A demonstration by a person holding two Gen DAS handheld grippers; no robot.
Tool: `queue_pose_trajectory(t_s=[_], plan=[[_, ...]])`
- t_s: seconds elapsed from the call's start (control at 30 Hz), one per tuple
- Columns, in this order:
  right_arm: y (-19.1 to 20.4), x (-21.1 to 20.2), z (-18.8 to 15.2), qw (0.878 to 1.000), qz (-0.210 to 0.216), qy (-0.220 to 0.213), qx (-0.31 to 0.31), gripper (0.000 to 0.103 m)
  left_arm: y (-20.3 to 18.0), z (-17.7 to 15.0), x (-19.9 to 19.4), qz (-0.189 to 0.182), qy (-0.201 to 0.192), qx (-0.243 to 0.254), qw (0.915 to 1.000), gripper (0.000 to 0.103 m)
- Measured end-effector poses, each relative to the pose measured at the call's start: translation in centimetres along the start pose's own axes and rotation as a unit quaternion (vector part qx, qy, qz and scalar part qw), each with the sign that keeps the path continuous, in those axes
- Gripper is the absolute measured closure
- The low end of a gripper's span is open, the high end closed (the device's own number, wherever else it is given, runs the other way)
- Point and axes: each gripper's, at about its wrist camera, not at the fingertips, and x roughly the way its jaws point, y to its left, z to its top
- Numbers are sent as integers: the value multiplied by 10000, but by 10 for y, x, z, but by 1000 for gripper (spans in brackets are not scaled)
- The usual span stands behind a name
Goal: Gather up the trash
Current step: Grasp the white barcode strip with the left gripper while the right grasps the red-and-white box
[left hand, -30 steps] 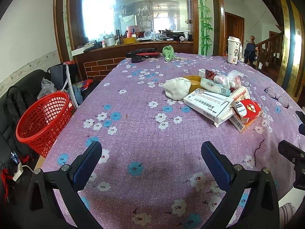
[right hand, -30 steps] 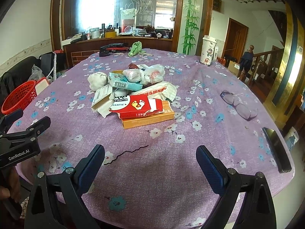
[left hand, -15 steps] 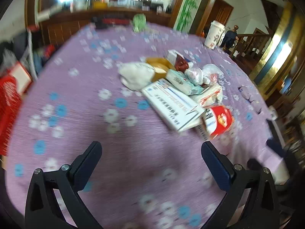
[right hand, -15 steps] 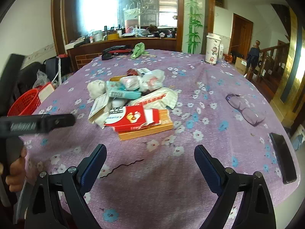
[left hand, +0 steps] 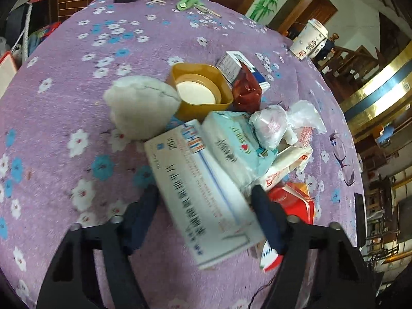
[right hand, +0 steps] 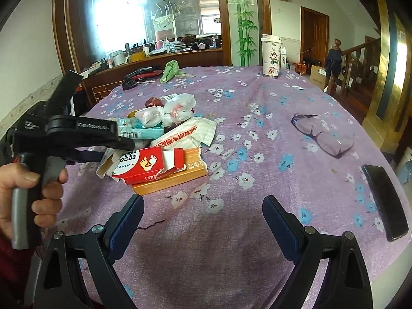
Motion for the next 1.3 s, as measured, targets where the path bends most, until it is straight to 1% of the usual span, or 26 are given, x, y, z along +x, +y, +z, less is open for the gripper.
queue_pose_trajectory(t_s=[0.1, 0.13, 0.17, 0.2, 0.23, 0.27, 0.3, 0.33, 0.37, 0.43, 0.53, 0.67, 0.7, 0.73, 0.77, 0.8, 0.83, 0.87, 0.9, 0.97, 1.0, 1.03, 1.07, 1.13, 1.2, 1.3], plan=[[4, 2, 2, 9999, 101, 15, -97, 8, -4, -2, -4, -12, -102, 214, 9997, 40], [8, 3, 4, 9998, 153, 41, -155, 8, -4, -4, -7, -38, -120, 305, 9995, 44], [10, 5, 5, 9996, 192, 65, -196, 8, -4, -7, -10, -55, -139, 399, 9991, 52], [14, 8, 6, 9993, 252, 96, -245, 8, -3, -11, -14, -46, -168, 524, 9985, 54], [18, 11, 7, 9990, 319, 132, -291, 8, -1, -14, -17, -41, -178, 593, 9981, 58], [21, 14, 7, 9987, 370, 171, -321, 8, 3, -17, -19, -36, -189, 639, 9978, 59], [24, 18, 8, 9982, 432, 219, -342, 8, 8, -21, -23, -23, -216, 684, 9974, 67], [28, 24, 9, 9976, 519, 292, -357, 8, 12, -25, -25, -14, -214, 709, 9973, 79], [31, 29, 11, 9973, 554, 333, -361, 8, 16, -28, -27, -29, -206, 725, 9972, 83], [37, 40, 14, 9965, 606, 433, -379, 8, 25, -33, -32, -37, -263, 734, 9969, 83], [38, 53, 19, 9953, 757, 582, -187, 8, 36, -39, -40, 125, -424, 775, 9960, 83], [31, 66, 26, 9924, 992, 688, 234, 8, 43, -37, -44, -36, -523, 685, 9963, 83], [30, 69, 27, 9917, 1036, 689, 311, 12, 42, -36, -44, -35, -546, 684, 9962, 83], [30, 72, 29, 9911, 1066, 702, 371, 19, 41, -35, -42, -14, -539, 678, 9962, 82], [30, 76, 31, 9904, 1089, 760, 385, 23, 40, -33, -39, -7, -509, 668, 9965, 79], [31, 79, 32, 9895, 1117, 826, 394, 29, 39, -32, -36, -21, -483, 648, 9967, 77], [32, 84, 33, 9887, 1143, 881, 412, 32, 38, -32, -33, -15, -477, 632, 9969, 73], [33, 85, 34, 9882, 1176, 886, 423, 34, 37, -31, -30, 12, -476, 626, 9969, 70], [34, 86, 34, 9876, 1215, 899, 422, 37, 37, -30, -27, 40, -458, 621, 9970, 69], [36, 87, 37, 9876, 1261, 836, 413, 51, 36, -30, -21, 19, -414, 618, 9972, 69], [36, 87, 38, 9873, 1313, 798, 404, 56, 34, -30, -18, 29, -414, 657, 9970, 69], [37, 86, 39, 9873, 1346, 741, 393, 59, 33, -31, -19, 67, -458, 709, 9964, 79], [36, 85, 40, 9875, 1360, 695, 378, 64, 32, -32, -19, 58, -449, 736, 9963, 91], [37, 84, 42, 9872, 1421, 629, 360, 68, 34, -32, -18, -15, -414, 723, 9965, 91], [37, 84, 42, 9862, 1460, 655, 422, 68, 35, -35, -21, 102, -508, 760, 9958, 91], [40, 85, 43, 9865, 1443, 650, 416, 67, 36, -38, -30, 85, -622, 814, 9947, 91]])
